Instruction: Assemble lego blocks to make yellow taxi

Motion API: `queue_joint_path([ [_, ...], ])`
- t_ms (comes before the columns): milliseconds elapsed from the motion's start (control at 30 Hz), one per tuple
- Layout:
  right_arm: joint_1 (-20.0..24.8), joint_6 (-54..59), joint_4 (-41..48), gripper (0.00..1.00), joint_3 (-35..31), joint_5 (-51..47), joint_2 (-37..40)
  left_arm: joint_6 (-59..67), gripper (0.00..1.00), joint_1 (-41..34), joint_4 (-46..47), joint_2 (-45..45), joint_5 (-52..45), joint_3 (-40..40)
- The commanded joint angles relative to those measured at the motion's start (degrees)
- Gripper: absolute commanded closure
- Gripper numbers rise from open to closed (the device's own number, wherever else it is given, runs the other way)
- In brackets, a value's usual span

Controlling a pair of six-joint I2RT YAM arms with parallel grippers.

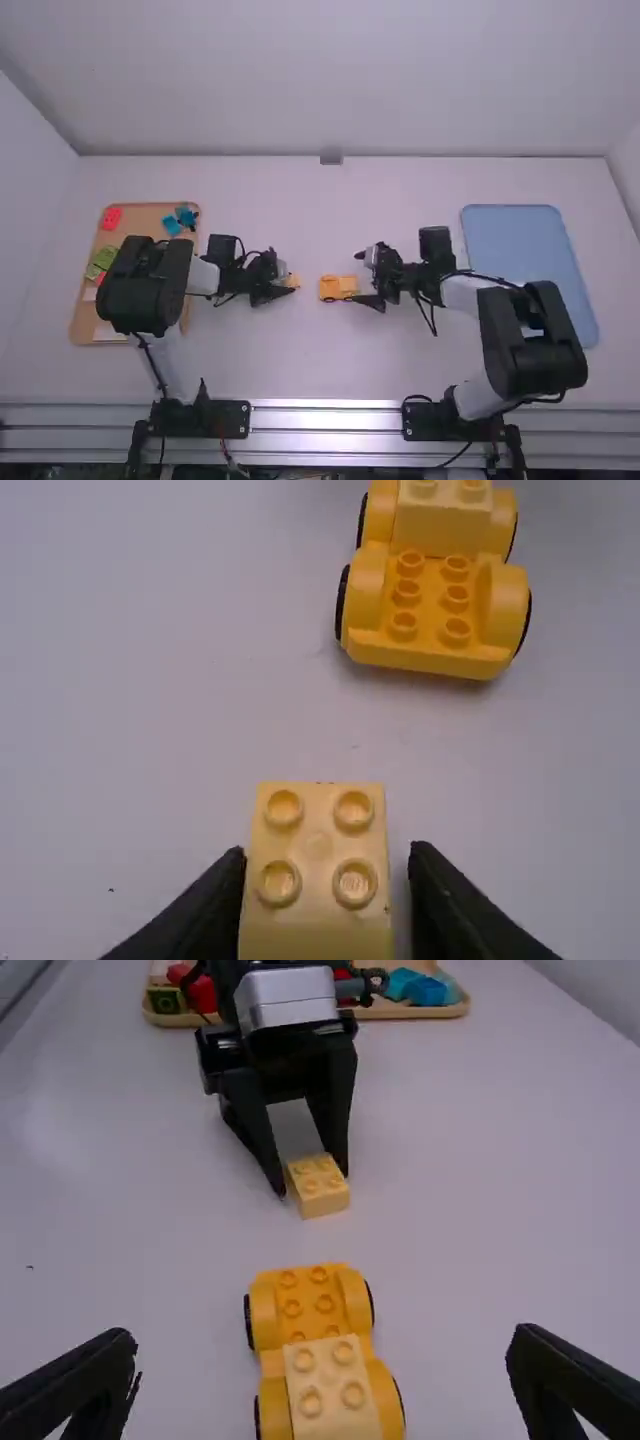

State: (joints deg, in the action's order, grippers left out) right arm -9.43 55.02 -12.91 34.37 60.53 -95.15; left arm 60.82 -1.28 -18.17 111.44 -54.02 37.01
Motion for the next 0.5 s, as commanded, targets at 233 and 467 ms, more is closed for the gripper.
queue_joint_path([
  [233, -0.85, 0.31, 1.49, 0.01, -0.42, -2.99, -0.11, 0.2, 0.91, -0.52, 0.48, 0.85, -0.79, 0.11],
  [467, -0.44, 0.9, 0.33, 0.01, -4.98, -6.86, -0.11, -0.15, 0.98, -0.68, 2.69, -2.91, -5.53, 0.09],
])
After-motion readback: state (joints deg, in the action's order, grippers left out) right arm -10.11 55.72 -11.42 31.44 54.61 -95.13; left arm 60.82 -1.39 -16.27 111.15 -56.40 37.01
